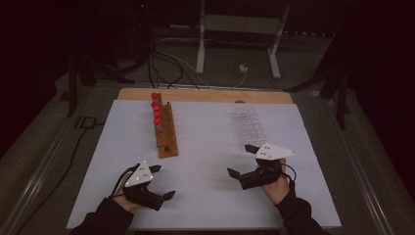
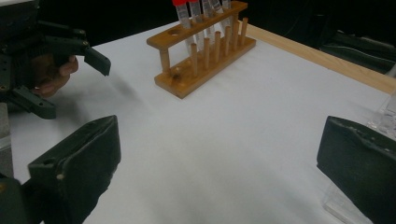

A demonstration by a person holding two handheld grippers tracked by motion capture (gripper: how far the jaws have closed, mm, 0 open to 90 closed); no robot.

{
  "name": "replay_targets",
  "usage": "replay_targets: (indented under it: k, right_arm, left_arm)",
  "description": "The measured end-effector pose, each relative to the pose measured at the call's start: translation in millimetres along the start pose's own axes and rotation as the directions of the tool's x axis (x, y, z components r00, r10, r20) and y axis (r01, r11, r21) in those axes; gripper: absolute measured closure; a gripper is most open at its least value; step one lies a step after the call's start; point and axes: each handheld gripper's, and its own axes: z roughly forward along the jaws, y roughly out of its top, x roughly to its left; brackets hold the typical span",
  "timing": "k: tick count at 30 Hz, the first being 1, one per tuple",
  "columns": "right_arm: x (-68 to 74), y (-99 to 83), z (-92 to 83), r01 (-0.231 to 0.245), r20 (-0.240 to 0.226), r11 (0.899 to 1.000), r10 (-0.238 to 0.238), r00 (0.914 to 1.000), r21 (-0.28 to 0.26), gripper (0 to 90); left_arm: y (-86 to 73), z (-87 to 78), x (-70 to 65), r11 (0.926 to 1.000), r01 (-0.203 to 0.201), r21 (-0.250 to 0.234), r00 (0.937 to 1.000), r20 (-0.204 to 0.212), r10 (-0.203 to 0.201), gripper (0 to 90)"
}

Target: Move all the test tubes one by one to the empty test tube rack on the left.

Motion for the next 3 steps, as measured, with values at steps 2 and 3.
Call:
replay_targets:
  k: [2, 3]
  right_arm:
    - [-0.3, -0.3, 0.7, 0.003, -0.001, 1.000, -0.003, 1.0000, 0.004, 0.0]
    - [-0.4, -0.6, 1.1, 0.001, 0.001, 1.000, -0.001, 1.0000, 0.005, 0.0]
  left_arm:
    - [-0.4, 0.6, -0.5, 1.0000, -0.001, 0.003, 1.0000, 0.005, 0.001, 1.8]
    - [-0.5, 0.7, -0.8, 1.0000, -0.002, 0.002, 1.0000, 0.008, 0.002, 1.8]
